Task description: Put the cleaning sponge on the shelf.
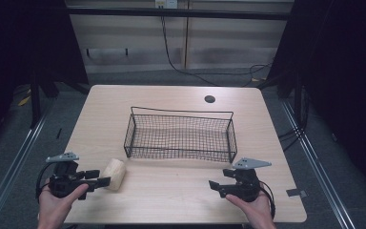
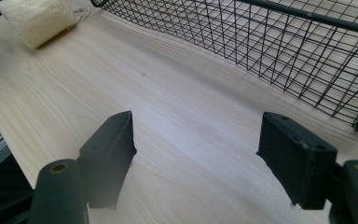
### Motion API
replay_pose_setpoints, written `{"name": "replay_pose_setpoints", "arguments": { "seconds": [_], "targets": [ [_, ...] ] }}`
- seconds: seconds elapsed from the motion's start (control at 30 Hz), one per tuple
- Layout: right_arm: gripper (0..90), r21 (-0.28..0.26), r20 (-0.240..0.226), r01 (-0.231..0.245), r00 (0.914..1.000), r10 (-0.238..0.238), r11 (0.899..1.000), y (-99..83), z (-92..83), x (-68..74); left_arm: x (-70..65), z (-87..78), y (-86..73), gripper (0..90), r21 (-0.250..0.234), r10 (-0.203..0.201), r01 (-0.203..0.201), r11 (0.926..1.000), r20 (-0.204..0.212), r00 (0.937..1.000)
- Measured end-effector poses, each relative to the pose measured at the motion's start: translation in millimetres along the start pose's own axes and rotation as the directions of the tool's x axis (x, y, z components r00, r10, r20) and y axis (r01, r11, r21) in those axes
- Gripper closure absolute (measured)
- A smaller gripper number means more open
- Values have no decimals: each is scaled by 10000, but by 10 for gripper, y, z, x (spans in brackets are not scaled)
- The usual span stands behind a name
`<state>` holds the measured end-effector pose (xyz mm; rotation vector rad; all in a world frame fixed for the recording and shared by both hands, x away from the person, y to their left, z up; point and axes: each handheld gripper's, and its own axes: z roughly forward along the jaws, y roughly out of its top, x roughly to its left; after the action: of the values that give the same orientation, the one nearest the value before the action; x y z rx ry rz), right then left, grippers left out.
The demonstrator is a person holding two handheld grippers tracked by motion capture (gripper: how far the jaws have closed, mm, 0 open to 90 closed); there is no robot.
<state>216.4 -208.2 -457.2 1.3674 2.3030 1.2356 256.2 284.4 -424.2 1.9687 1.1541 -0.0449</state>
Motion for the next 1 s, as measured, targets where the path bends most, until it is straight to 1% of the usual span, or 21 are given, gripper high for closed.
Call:
{"name": "replay_pose_setpoints", "arguments": {
  "seconds": [0.13, 0.23, 0.27, 0.3, 0.37, 0.4, 0.47, 0.5, 0.57, 0.6, 0.63, 0.67, 0.7, 0.73, 0.77, 0.8, 0.83, 0.87, 0.9, 0.93, 1.0],
  "targets": [
    [267, 28, -40, 29, 10000, -29, 10000, -1, 7, 7, -4, 8, 83, 288, 417, 123, -117, 9991, -165, 9998],
    [265, 84, -114, 0, 9999, 1, 10000, -3, 13, 7, -14, 18, 151, 250, 724, 159, -126, 9973, -446, 9989],
    [265, 95, -116, -2, 9999, 3, 10000, -3, 14, 7, -12, 16, 169, 245, 864, 255, -214, 9960, -465, 9986],
    [264, 109, -115, 17, 9999, -16, 9999, -3, 17, 8, -15, 20, 191, 224, 1014, 274, -220, 9946, -525, 9982],
    [264, 155, -158, -19, 9999, 21, 9999, -3, 17, 11, -25, 21, 242, 215, 1198, 361, -278, 9924, -681, 9970],
    [263, 155, -162, -10, 9999, 13, 9999, -4, 20, 10, -25, 27, 285, 203, 1421, 311, -219, 9896, -629, 9975],
    [263, 188, -196, -40, 9998, 44, 9998, -4, 21, 14, -33, 34, 329, 194, 1613, 379, -250, 9866, -778, 9962],
    [263, 186, -189, -16, 9998, 19, 9998, -4, 21, 14, -32, 39, 362, 195, 1782, 420, -272, 9836, -796, 9959],
    [263, 189, -207, -12, 9998, 16, 9998, -4, 20, 14, -31, 44, 375, 193, 1870, 406, -258, 9820, -761, 9963],
    [262, 195, -213, -18, 9998, 22, 9998, -4, 20, 14, -31, 53, 411, 192, 2152, 462, -283, 9762, -789, 9958],
    [261, 204, -217, -35, 9998, 40, 9998, -4, 20, 15, -31, 53, 411, 192, 2152, 462, -283, 9762, -789, 9958],
    [261, 204, -217, -35, 9998, 40, 9998, -4, 20, 15, -36, 58, 430, 192, 2250, 524, -313, 9739, -885, 9947],
    [261, 212, -224, -34, 9997, 38, 9998, -4, 20, 14, -43, 78, 466, 193, 2514, 566, -322, 9674, -905, 9943],
    [261, 212, -224, -34, 9997, 38, 9998, -4, 20, 14, -43, 78, 466, 196, 2514, 566, -322, 9674, -905, 9943],
    [261, 199, -226, -18, 9997, 22, 9998, -4, 22, 12, -46, 91, 485, 196, 2641, 572, -318, 9640, -891, 9944],
    [261, 208, -235, -38, 9997, 43, 9998, -4, 23, 13, -45, 101, 497, 196, 2794, 531, -272, 9598, -853, 9949],
    [260, 250, -230, -67, 9997, 73, 9997, -5, 21, 16, -40, 125, 520, 195, 2980, 547, -246, 9542, -931, 9942],
    [260, 250, -230, -67, 9997, 73, 9997, -5, 21, 16, -40, 125, 520, 192, 2980, 547, -246, 9542, -931, 9942],
    [260, 244, -231, -63, 9997, 69, 9997, -5, 22, 16, -33, 136, 535, 192, 3190, 550, -226, 9475, -930, 9941],
    [259, 266, -249, -103, 9996, 110, 9996, -5, 21, 18, -27, 147, 544, 176, 3319, 499, -181, 9431, -875, 9949],
    [259, 281, -252, -107, 9996, 114, 9995, -6, 22, 18, -2, 172, 565, 176, 3449, 419, -96, 9386, -866, 9954]
  ]
}}
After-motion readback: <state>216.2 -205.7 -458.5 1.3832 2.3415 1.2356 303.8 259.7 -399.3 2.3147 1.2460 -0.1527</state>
